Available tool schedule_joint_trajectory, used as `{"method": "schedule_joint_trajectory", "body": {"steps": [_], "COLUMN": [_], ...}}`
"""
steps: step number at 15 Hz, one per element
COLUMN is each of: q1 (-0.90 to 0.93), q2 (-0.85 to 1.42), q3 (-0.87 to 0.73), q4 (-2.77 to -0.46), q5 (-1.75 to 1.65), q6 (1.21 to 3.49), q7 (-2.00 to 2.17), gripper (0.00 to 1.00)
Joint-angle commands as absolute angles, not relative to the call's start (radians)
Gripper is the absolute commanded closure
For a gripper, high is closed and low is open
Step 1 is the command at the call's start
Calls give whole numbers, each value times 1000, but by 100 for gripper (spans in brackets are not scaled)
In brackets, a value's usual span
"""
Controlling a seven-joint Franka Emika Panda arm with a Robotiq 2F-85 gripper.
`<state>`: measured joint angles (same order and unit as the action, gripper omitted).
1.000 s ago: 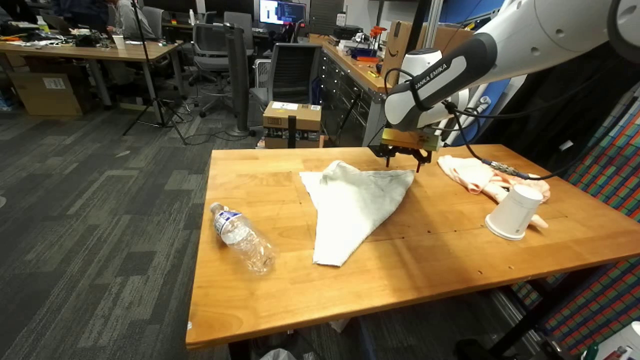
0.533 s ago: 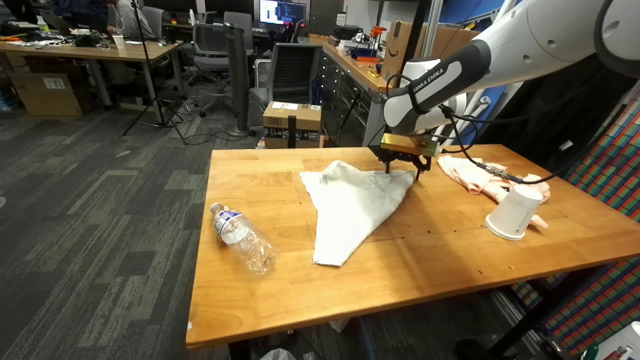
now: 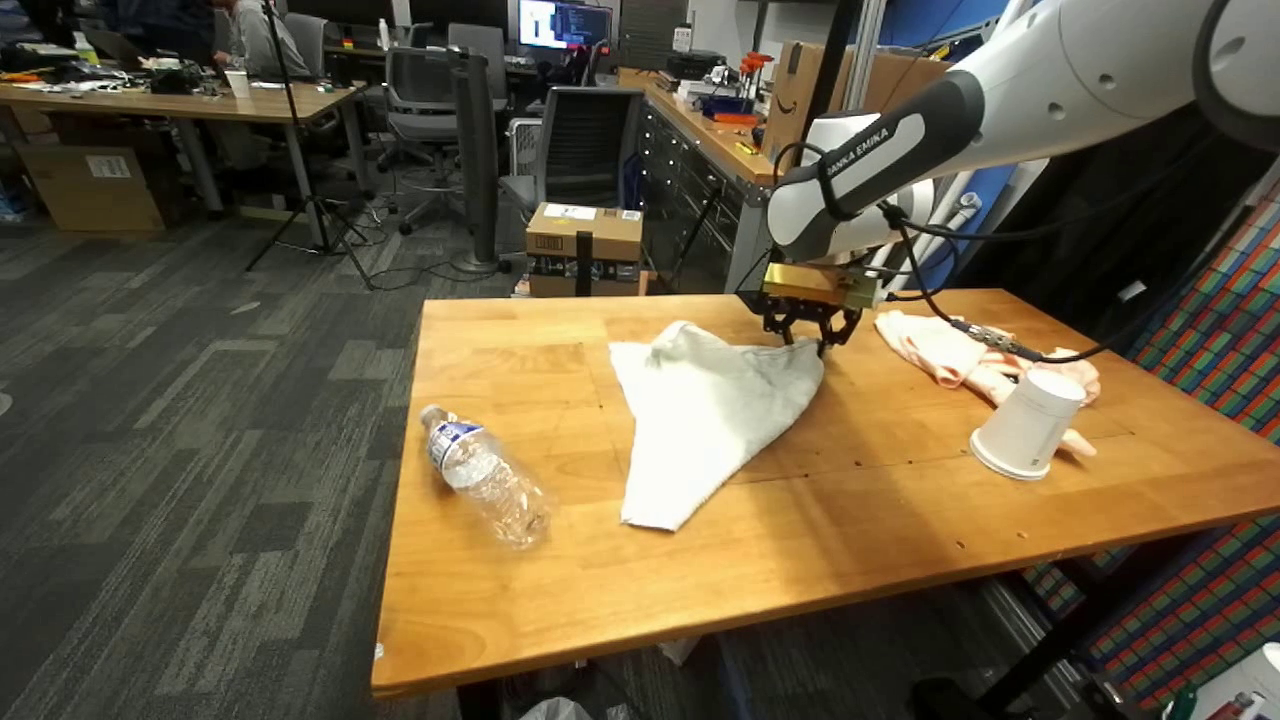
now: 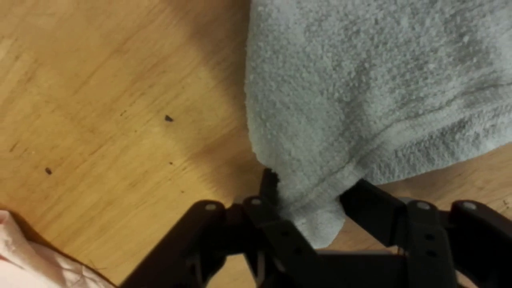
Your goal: Fold the white cloth
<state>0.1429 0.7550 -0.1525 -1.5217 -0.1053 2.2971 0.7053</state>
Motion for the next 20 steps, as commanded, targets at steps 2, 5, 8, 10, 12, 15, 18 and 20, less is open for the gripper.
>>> {"method": "schedule_joint_trajectory", "body": {"steps": [2, 5, 8, 10, 12, 15, 18, 20], "q1": [169, 226, 280, 311, 342, 383, 431, 463], "q2": [684, 589, 516, 462, 409, 339, 286, 259], "q3": [-160, -170, -168, -164, -161, -144, -96, -33], "q4": [-1560, -1622, -1674, -1728, -1789, -1866, -1906, -1916], "q5": [-114, -168, -249, -306, -373, -487, -614, -692], "q6": [2294, 2312, 2301, 2298, 2296, 2278, 2222, 2161], "q7": [723, 744, 775, 813, 866, 960, 1055, 1114], "gripper": [95, 100, 97, 97, 97, 97, 97, 97]}}
